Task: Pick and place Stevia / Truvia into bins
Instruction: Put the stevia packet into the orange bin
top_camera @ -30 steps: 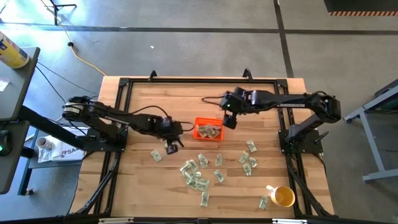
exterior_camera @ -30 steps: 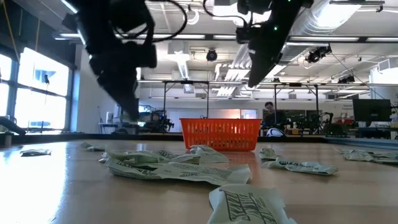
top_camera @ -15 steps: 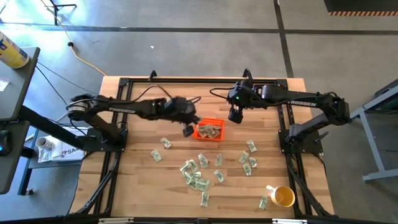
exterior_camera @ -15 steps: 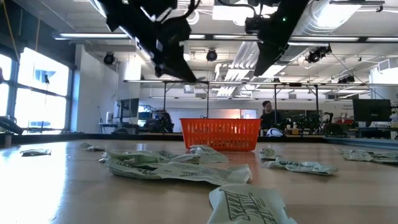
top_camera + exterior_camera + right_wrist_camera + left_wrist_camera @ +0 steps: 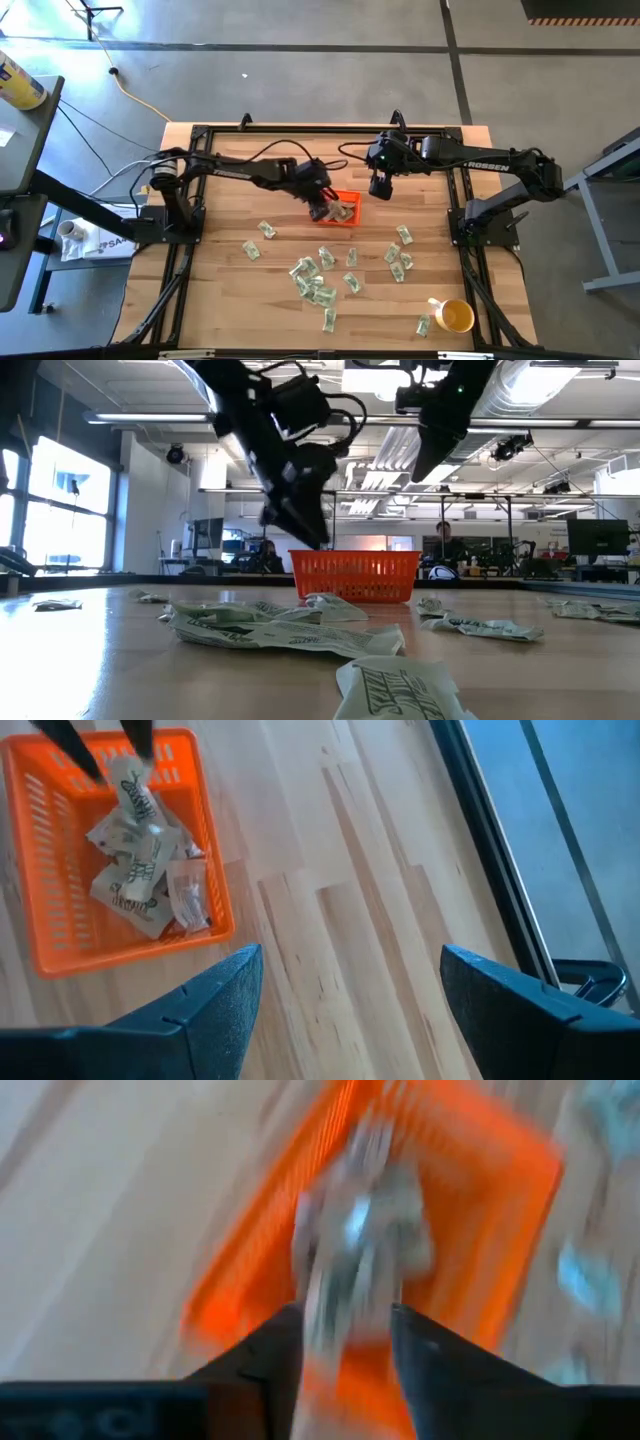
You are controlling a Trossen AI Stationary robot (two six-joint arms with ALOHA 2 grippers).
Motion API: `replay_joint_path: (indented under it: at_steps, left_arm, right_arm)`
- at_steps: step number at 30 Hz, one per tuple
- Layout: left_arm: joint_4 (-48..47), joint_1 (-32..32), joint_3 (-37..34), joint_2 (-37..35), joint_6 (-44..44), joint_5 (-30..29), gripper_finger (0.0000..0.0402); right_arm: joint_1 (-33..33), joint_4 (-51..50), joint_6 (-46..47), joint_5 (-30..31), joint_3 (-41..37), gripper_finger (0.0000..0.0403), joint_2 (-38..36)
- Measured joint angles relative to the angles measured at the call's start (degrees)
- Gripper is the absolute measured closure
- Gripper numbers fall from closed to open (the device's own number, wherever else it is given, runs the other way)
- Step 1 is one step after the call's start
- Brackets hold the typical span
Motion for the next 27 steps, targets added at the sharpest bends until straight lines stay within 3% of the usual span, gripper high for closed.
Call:
replay_joint_path:
  at_steps: [4,8,16,27]
  left_arm:
    - [-17.9,-2.9,1.1,-6.1,1.9,-2.3,0.0178]
    - [-27.5,-6.5,-3.1,-12.3,4.8,-4.3,0.0171]
    - [-25.4,-8.8,-17.4,-15.0,9.3,-3.1,0.0194]
    - [-13.1,-8.6,-25.5,-15.0,23.3,-2.0,0.0208]
  right_arm:
    - [0.0,0.1,-2.7,-1.8,0.0,0.0107,0.0]
    - [0.0,1.5,-4.8,-5.7,0.0,0.0107,0.0]
    - [0.0,2.8,-5.4,-7.1,0.0,0.0107,1.0]
    - [3.1,2.3,-0.9,-5.1,0.0,0.0108,1.0]
